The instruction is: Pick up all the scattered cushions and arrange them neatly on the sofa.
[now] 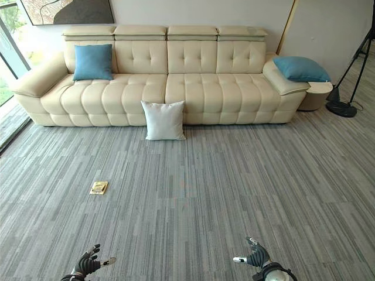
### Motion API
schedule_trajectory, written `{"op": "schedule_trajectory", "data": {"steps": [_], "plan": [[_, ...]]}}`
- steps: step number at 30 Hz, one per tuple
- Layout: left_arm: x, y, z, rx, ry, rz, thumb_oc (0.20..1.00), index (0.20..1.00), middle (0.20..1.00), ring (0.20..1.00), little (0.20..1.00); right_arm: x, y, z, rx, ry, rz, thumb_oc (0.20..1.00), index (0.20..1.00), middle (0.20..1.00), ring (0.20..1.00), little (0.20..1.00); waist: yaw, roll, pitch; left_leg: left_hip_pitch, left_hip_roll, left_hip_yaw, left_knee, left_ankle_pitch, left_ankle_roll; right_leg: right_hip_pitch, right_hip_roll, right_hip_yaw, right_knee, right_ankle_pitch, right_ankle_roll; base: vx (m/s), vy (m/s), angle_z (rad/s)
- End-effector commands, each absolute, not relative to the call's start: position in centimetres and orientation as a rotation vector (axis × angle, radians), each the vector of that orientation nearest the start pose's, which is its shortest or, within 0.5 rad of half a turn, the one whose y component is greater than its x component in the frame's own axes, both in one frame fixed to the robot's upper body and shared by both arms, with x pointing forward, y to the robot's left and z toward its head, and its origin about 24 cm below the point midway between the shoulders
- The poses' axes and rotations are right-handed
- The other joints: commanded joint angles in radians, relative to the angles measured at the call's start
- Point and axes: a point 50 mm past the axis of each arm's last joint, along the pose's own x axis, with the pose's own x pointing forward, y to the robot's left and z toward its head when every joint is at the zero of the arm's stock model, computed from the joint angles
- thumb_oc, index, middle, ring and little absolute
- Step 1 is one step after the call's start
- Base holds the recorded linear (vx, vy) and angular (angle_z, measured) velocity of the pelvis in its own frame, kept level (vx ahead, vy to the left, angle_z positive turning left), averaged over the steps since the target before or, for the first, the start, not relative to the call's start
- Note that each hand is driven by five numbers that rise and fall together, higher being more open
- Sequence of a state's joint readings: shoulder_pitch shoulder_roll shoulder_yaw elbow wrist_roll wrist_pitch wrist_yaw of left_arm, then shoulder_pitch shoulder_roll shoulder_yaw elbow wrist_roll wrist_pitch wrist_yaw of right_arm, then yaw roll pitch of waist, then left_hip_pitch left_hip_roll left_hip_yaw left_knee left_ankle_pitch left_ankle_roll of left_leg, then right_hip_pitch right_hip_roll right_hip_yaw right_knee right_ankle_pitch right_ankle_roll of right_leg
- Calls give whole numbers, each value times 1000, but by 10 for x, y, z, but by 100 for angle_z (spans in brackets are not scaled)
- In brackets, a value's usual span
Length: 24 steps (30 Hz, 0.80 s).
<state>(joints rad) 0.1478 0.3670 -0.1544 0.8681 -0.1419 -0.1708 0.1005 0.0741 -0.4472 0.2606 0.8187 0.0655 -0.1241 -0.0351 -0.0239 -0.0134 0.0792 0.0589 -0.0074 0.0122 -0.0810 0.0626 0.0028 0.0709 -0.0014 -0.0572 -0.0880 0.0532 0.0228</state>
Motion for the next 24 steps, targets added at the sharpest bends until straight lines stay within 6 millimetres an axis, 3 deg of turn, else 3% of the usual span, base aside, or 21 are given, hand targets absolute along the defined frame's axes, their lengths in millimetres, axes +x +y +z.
{"op": "schedule_trajectory", "data": {"steps": [1,13,24], "plan": [[137,276,-109,323,750,208,1000,1000,1000,1000,1000,168,-267,-100,-426,734,-22,1000,1000,1000,1000,1000,-10,-43,0,41,-14,-19,43,-135,-16,1,-18,5,58,-99,56,0,0,0],[153,269,-98,289,658,209,1000,1000,1000,1000,1000,175,-260,-99,-403,708,-35,1000,1000,1000,1000,1000,2,-56,13,-5,-27,-6,115,-173,-2,-25,-26,11,98,-114,64,40,29,-1],[170,278,-80,261,551,274,1000,1000,1000,1000,1000,203,-243,-88,-388,625,-10,1000,1000,1000,1000,1000,34,-76,42,-92,-66,-8,206,-221,38,-125,-57,58,211,-108,116,22,110,-15]]}}
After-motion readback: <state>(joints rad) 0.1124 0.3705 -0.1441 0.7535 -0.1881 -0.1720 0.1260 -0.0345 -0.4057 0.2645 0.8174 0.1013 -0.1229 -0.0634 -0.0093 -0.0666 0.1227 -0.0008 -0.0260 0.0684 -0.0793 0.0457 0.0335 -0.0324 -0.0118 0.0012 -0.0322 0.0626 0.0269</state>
